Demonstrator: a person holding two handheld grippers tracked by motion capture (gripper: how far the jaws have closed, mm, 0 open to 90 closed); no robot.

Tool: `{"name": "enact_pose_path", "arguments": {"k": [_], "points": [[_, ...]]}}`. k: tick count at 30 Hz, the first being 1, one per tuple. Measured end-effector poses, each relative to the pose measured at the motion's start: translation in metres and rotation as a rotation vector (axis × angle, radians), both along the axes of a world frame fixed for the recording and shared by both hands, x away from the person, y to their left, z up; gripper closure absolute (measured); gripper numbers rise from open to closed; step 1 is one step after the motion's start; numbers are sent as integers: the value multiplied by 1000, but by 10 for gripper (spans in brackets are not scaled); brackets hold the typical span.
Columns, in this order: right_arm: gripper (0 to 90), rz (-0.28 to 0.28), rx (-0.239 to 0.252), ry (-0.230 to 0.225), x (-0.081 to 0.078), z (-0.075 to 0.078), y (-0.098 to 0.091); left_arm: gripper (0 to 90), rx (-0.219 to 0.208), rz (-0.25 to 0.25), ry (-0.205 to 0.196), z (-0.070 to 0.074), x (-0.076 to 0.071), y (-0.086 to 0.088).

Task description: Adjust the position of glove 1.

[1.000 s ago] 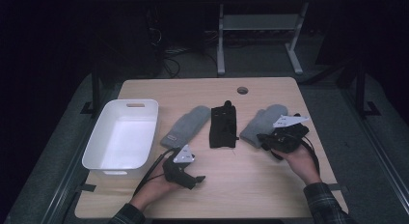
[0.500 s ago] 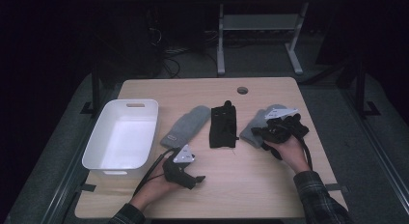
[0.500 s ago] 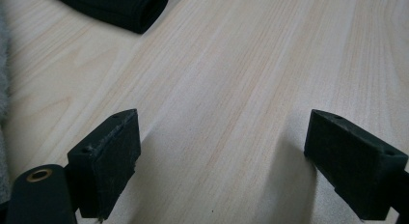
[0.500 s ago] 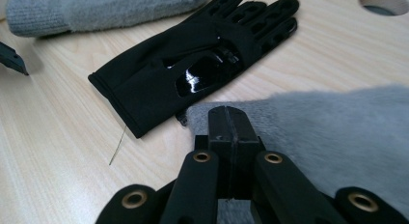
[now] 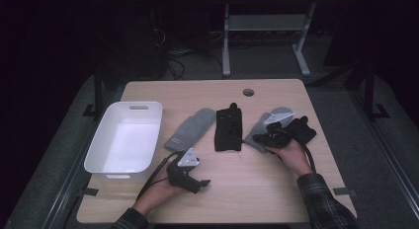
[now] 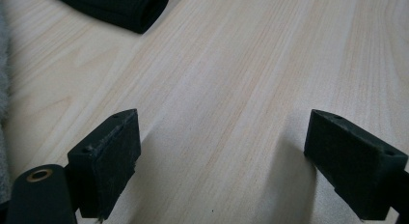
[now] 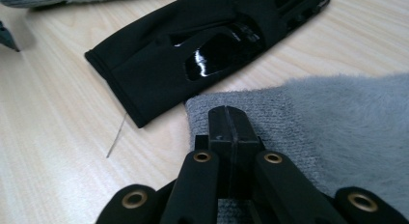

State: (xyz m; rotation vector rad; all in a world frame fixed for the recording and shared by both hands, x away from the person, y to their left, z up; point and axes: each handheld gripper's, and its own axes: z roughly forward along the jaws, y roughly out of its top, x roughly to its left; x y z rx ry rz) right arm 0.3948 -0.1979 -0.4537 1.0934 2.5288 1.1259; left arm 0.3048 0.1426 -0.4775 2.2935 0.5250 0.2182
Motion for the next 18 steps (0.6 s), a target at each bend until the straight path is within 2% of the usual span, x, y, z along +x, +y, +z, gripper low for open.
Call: {"name": "enact_pose_path", "arguments": {"k": [7,9,18], "points": [[900,37,7,1,-6,0,3,118,0,0,0,0,0,0],[900,57,17,25,-12,1,4,118,0,0,0,0,0,0],[900,95,10,22,-29,1,7,118,-2,1,-2,0,0,0]]}}
